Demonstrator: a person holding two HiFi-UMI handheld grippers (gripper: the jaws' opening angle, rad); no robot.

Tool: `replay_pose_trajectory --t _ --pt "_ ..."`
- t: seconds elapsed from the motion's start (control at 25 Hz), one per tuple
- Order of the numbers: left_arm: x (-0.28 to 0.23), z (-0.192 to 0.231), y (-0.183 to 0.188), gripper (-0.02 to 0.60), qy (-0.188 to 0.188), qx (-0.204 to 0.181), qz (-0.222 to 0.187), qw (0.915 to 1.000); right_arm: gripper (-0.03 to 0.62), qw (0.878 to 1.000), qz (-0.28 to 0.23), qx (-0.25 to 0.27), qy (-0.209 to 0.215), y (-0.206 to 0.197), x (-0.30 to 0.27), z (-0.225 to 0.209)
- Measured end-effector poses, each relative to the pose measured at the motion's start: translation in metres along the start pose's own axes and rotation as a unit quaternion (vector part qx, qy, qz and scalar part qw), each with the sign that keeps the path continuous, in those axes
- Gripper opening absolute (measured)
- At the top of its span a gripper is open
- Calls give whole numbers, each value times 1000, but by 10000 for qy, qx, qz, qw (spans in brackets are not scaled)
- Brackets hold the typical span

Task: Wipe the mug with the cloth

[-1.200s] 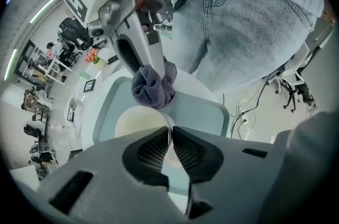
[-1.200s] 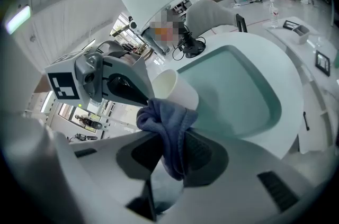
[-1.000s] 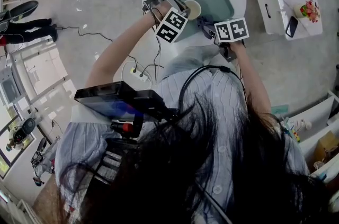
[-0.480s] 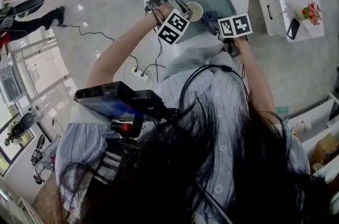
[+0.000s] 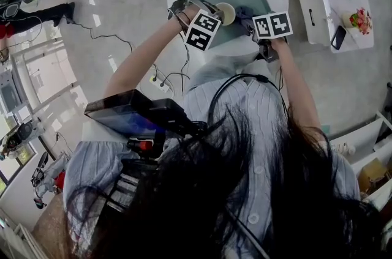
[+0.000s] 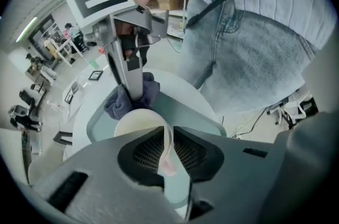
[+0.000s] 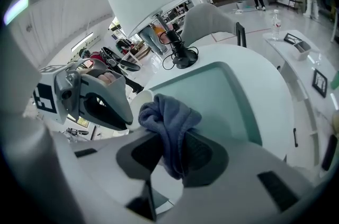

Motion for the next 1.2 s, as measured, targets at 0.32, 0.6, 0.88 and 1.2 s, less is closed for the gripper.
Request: replay_pose_trajectory --t 0.32,0.6,0.88,1.2 --pt "12 7 10 43 566 2602 -520 9625 98 9999 80 114 25 5 -1 -5" --pt "16 7 20 44 1286 4031 -425 9051 99 9984 305 440 157 8 -2 -5" --pt "7 20 29 46 1512 5244 -416 8369 99 9919 762 937 402 23 -3 -9" --pt "1 37 30 46 1786 6057 24 7754 99 9833 1080 1324 619 37 -2 -13"
Point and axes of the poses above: the fingertips, and each gripper's own axes: x backward along the fingers, z to its left, y out of its top, the point moved 9 cm from there along x, backward along the fingers, and after that the axes turned 14 degrees about -x, right-handed, at the moved point
